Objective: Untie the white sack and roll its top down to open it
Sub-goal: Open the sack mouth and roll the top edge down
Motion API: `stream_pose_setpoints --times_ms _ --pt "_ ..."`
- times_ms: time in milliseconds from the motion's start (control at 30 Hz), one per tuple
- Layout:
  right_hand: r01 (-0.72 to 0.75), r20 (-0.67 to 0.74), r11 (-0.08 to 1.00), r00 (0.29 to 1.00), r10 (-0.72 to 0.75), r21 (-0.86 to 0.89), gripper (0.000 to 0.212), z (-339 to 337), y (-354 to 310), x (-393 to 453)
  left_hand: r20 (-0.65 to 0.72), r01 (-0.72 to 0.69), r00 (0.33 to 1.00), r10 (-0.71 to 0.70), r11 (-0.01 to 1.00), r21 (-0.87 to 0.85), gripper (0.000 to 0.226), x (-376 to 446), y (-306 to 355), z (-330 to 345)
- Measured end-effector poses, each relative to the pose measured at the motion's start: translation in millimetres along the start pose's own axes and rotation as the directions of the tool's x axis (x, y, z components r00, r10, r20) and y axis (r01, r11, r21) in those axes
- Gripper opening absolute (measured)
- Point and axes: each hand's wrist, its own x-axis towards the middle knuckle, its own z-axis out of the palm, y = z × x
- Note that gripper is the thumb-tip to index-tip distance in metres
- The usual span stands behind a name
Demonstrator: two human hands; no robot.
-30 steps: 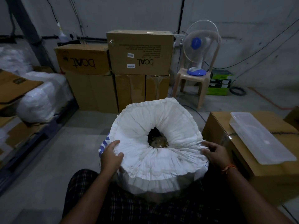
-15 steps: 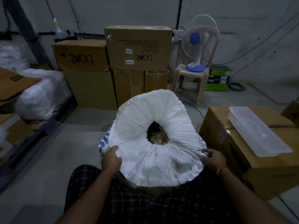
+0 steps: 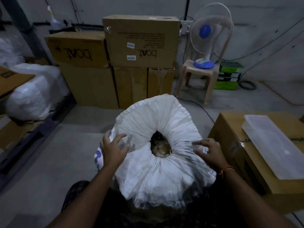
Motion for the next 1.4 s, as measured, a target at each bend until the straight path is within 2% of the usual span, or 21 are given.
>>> stream_pose_setpoints --times_ms 67,133,200,267,333,400,433,533,633,767,833,867,933,1000,1033,1100,1133,1200,1233,1300,1400 --pt "-0.007 0.106 0.998 0.994 0.001 0.061 0.023 3 0 35 0.062 -0.018 0.998 0.019 1.000 -0.004 0.034 29 15 3" --pt "-0.080 0.204 0.993 0.977 0.060 0.091 0.026 10 3 70 0.138 0.071 0.988 -0.064 0.997 -0.043 0.029 58 26 9" --pt "-0.138 0.236 0.982 0.966 0.105 0.128 0.030 18 10 100 0.232 0.194 0.962 -0.147 0.961 -0.197 0.026 86 24 18" --pt "-0.179 0.293 0.955 0.950 0.106 0.237 0.034 22 16 124 0.336 0.224 0.936 -0.102 0.910 -0.350 0.031 109 10 30" --pt "-0.224 0.448 0.931 0.891 0.076 0.287 0.039 28 23 142 0.448 0.192 0.894 -0.028 0.926 -0.324 0.025 124 1 39" --pt "-0.189 0.504 0.954 0.862 0.048 0.232 0.042 35 35 159 0.474 0.156 0.880 -0.012 0.952 -0.264 0.032 139 -8 52" --pt "-0.180 0.465 0.961 0.883 0.064 0.209 0.042 38 42 168 0.437 0.135 0.899 -0.016 0.961 -0.242 0.037 147 -9 59" --pt "-0.208 0.170 0.975 0.967 0.192 0.082 0.042 34 66 193 0.235 0.098 0.970 -0.064 0.986 -0.136 0.047 178 -15 73" --pt "-0.316 -0.029 0.938 0.949 0.315 -0.139 0.032 32 94 197 0.142 0.065 0.987 -0.073 0.996 0.063 0.050 202 -34 88" --pt "-0.371 0.046 0.893 0.918 0.394 -0.253 0.019 54 118 174 0.131 0.189 0.958 -0.254 0.908 0.374 0.030 200 -49 115" --pt "-0.350 0.080 0.885 0.917 0.390 -0.308 0.019 63 109 164 0.087 0.266 0.945 -0.315 0.895 0.359 0.038 195 -43 124" --pt "-0.349 0.009 0.873 0.927 0.375 -0.341 0.022 64 103 160 0.037 0.242 0.963 -0.267 0.917 0.317 0.043 188 -36 122" --pt "-0.314 -0.204 0.902 0.943 0.261 -0.295 0.028 60 80 139 -0.016 -0.054 0.998 0.064 0.938 0.341 0.042 156 -13 99" --pt "-0.022 -0.340 0.966 0.938 -0.069 -0.258 0.025 44 47 102 -0.011 -0.363 0.927 0.375 0.903 0.228 0.032 103 4 69" --pt "0.149 -0.330 0.956 0.916 -0.229 -0.252 0.025 35 30 79 0.033 -0.476 0.879 0.476 0.871 0.118 0.028 71 10 52" --pt "0.441 -0.142 0.869 0.868 -0.477 -0.224 0.031 26 0 30 0.217 -0.542 0.807 0.550 0.834 -0.099 0.029 8 14 18" --pt "0.549 0.015 0.806 0.829 -0.560 -0.221 0.041 30 -6 8 0.348 -0.587 0.724 0.596 0.797 -0.144 0.036 -16 11 8" --pt "0.676 0.321 0.677 0.735 -0.597 -0.292 0.064 51 -8 -26 0.521 -0.831 0.445 0.729 0.553 -0.064 0.071 -45 -2 8" --pt "0.695 0.398 0.623 0.718 -0.571 -0.359 0.067 65 -6 -39 0.620 -0.894 0.363 0.696 0.449 0.019 0.093 -54 -8 15" --pt "0.657 0.396 0.585 0.753 -0.525 -0.475 0.066 86 -6 -49 0.716 -0.899 0.397 0.574 0.400 0.178 0.109 -55 -16 33" --pt "0.580 0.316 0.626 0.812 -0.490 -0.521 0.069 94 -17 -40 0.688 -0.835 0.535 0.490 0.431 0.342 0.085 -46 -8 48"
